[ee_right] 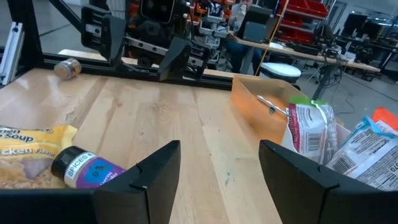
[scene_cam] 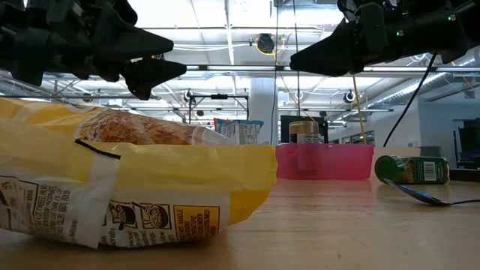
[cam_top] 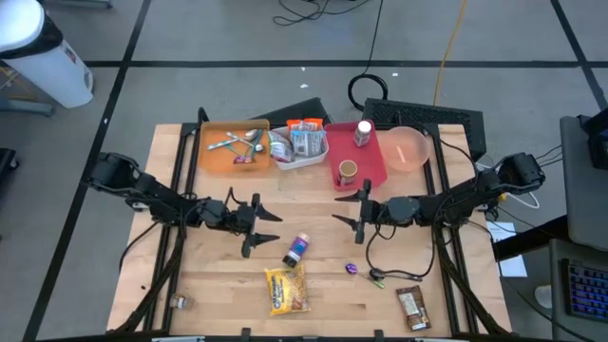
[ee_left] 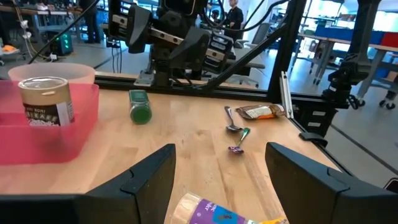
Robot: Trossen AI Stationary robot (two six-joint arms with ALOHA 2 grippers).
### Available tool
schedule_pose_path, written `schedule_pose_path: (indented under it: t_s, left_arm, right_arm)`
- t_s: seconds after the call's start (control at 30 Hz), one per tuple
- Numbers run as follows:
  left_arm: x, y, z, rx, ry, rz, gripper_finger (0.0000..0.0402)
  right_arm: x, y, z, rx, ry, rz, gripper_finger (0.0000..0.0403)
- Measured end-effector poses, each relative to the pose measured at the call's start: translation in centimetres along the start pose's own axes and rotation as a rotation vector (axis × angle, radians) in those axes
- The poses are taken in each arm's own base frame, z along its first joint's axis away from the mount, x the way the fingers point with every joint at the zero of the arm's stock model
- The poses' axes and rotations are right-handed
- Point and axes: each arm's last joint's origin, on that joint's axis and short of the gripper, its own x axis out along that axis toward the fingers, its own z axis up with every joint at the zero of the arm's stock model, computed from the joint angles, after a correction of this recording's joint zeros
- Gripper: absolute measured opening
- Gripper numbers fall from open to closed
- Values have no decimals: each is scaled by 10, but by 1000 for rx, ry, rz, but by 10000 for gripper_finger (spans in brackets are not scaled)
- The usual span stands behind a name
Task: Pick & Place Food Item
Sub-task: Put the black spoon into the orange bin
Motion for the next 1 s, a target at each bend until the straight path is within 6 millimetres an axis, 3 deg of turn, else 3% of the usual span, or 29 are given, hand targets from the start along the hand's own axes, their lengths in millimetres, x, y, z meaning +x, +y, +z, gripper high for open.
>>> schedule_pose_path:
  t_s: [1.0]
  left_arm:
    - [0, 0, 0, -2, 1, -1, 253]
  right_arm:
    - [3, -8, -2, -18, 11, -36, 210]
